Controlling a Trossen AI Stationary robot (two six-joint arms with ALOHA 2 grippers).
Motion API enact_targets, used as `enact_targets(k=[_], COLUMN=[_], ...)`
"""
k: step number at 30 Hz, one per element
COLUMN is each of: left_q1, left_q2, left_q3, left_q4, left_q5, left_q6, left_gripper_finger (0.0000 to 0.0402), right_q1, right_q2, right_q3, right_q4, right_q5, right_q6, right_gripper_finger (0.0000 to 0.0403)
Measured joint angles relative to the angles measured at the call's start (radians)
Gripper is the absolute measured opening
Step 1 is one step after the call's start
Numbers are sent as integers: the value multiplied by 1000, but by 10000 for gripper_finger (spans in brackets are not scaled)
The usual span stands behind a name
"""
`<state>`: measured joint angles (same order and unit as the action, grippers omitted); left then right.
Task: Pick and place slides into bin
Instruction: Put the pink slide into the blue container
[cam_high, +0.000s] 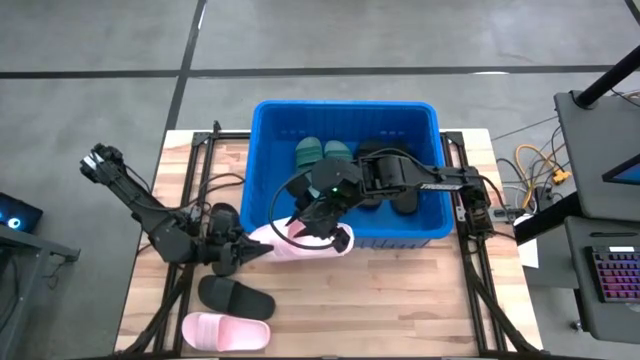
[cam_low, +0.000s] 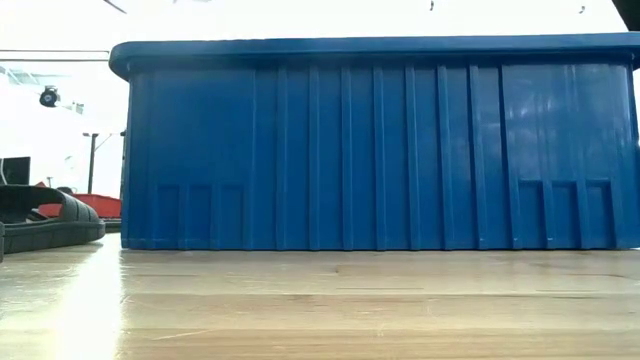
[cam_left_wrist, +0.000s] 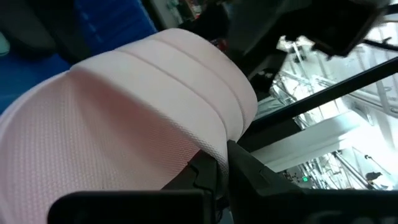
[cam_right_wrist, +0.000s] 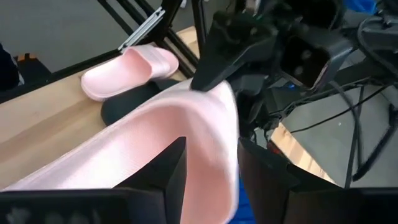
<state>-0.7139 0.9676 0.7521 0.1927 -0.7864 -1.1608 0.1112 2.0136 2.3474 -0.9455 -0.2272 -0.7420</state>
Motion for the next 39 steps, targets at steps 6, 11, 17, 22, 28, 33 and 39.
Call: enact_targets(k=[6, 11, 17, 22, 28, 33, 39], left_q1=[23, 47, 59, 61, 61, 75, 95], left_q2=[13, 35, 28, 12, 10, -1, -65], left_q3=[22, 33, 33, 33, 33, 33, 33], left_q4=[36, 36, 35, 29, 37, 43, 36], left_q5=[48, 63, 62, 51, 24, 1, -53], left_q6=[89, 95, 116, 133, 185, 283, 412], left_gripper_finger=[0, 0, 0, 0, 10, 75, 184], right_q1=[0, 0, 0, 1, -5, -7, -51], right_q2=[0, 0, 0, -1, -10, -43, -110], right_q3=[-1, -2, -2, -2, -2, -1, -1], right_q4=[-3, 13, 12, 16, 19, -39, -55], right_q5=[4, 19, 54, 142, 156, 248, 271], right_q6=[3, 18, -63, -122, -110, -120, -93], right_gripper_finger=[127, 114, 49, 13, 10, 10, 9])
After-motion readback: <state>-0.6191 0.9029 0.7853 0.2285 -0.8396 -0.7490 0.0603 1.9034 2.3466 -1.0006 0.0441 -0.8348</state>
